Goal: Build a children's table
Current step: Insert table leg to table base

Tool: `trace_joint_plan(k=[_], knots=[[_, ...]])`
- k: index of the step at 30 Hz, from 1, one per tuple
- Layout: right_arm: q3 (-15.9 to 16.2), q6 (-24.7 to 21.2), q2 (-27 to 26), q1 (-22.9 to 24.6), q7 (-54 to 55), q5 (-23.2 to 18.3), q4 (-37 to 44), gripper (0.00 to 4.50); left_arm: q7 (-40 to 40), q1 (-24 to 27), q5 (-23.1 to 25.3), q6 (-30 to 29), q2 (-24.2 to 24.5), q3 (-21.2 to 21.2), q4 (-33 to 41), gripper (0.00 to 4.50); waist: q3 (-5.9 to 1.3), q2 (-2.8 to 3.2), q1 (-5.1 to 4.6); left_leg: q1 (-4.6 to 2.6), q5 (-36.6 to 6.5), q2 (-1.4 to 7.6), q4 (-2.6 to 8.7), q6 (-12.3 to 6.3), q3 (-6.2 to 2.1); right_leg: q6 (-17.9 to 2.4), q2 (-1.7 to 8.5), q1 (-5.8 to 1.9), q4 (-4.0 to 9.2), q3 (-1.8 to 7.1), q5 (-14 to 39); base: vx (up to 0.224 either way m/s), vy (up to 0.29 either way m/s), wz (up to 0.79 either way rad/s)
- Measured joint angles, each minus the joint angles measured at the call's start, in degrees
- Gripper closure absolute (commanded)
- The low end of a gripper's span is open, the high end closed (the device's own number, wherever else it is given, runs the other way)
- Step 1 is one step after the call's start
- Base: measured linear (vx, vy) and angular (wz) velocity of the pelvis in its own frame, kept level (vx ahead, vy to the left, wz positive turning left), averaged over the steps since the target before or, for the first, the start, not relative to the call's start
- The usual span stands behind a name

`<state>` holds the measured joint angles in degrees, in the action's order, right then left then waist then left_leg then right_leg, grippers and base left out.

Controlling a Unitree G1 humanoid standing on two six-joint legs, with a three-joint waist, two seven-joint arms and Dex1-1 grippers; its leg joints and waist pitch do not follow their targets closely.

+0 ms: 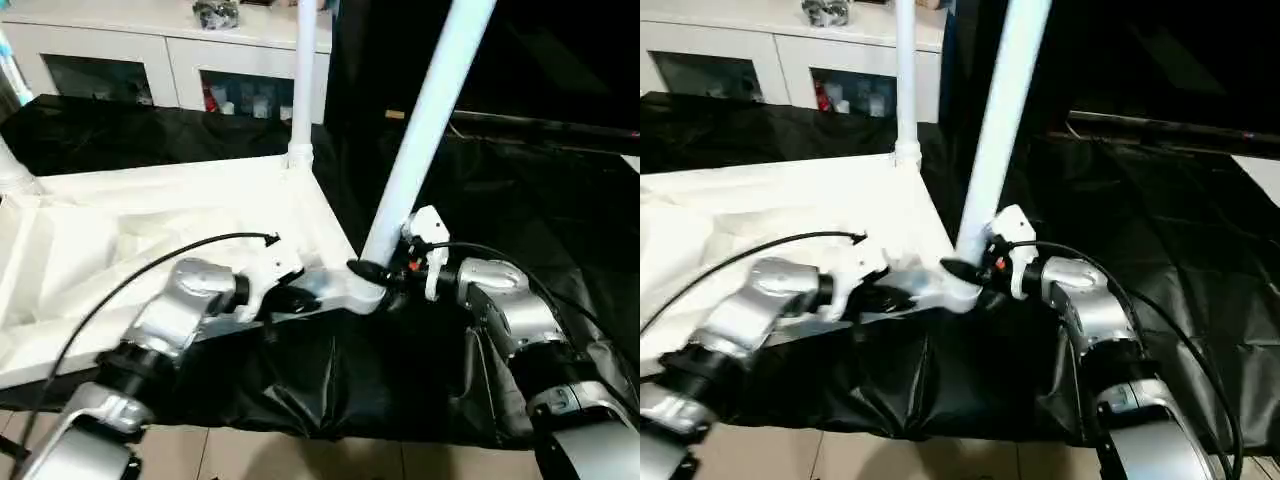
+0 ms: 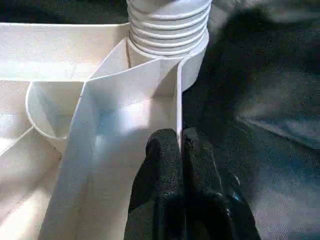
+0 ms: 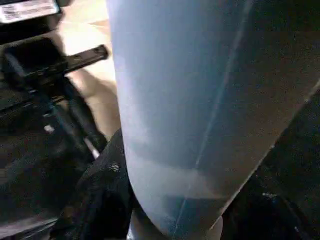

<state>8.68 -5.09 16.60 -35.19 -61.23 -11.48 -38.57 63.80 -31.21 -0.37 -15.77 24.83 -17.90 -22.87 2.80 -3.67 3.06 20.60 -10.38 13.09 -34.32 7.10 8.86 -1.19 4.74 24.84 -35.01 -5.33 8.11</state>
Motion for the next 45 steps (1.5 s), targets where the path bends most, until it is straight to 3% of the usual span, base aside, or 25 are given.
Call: trace_joint_plan(k=[10, 17, 26, 32, 36, 45], knots=[[2.01, 0.83, 0.67, 0.64, -9.53, -0.25, 2.39, 2.61, 7.01, 1.15, -1.12, 0.96, 4.63, -0.39, 2.92, 4.5, 0.01, -0.07, 0.47, -0.06, 0.0, 0.01, 0.0, 0.0, -0.02, -0.02, 0.0, 0.04, 0.01, 0.0, 0.0, 0.0, 0.0, 0.0], [1.74, 1.99, 0.32, -0.45, -9.63, -0.11, 0.22, 2.61, 5.64, 1.1, -1.25, -1.03, 3.84, 0.03, 2.91, 4.5, 0.02, -0.2, 0.62, -0.12, 0.0, 0.0, -0.05, 0.01, -0.02, -0.04, 0.01, 0.01, -0.02, 0.01, -0.02, 0.0, 0.0, 0.0], [-1.09, 3.9, -4.34, -5.86, 7.93, 2.31, -9.55, 2.61, -6.33, -0.58, -0.62, -9.72, -0.84, 1.49, 3.13, 4.5, 0.17, -0.8, -0.59, -0.07, 0.01, 0.0, 0.01, 0.03, -0.03, -0.06, -0.01, 0.1, -0.07, -0.05, -0.03, 0.0, 0.0, 0.0], [-5.12, 2.28, -10.01, -14.19, 29.52, 3.87, -19.93, 2.61, -22.44, -3.54, 3.52, -19.53, -10.22, 3.51, 3.59, 4.5, 0.25, -0.95, -0.7, 0.02, -0.04, 0.0, 0.0, -0.01, -0.02, -0.26, -0.01, 0.28, 0.0, -0.04, -0.14, 0.0, 0.0, 0.0], [-6.87, 1.56, -11.13, -15.46, 34.41, 3.3, -21.98, 2.61, -26.18, -3.54, 3.87, -20.55, -12.89, 3.45, 3.59, 4.5, 0.25, -0.96, -0.39, 0.43, -0.08, 0.01, 0.1, -0.06, -0.02, -0.43, -0.01, 0.52, -0.03, -0.09, -0.16, 0.0, 0.0, 0.0], [-9.05, 1.99, -12.81, -17.25, 36.75, 3.14, -25.38, 2.62, -27.21, -3.53, 4.56, -20.38, -12.94, 2.92, 3.59, 4.5, 0.25, -0.96, -0.39, 0.41, -0.04, 0.03, -0.11, -0.03, -0.02, -0.31, -0.01, 0.49, -0.04, -0.09, -0.15, 0.0, 0.0, 0.0]])
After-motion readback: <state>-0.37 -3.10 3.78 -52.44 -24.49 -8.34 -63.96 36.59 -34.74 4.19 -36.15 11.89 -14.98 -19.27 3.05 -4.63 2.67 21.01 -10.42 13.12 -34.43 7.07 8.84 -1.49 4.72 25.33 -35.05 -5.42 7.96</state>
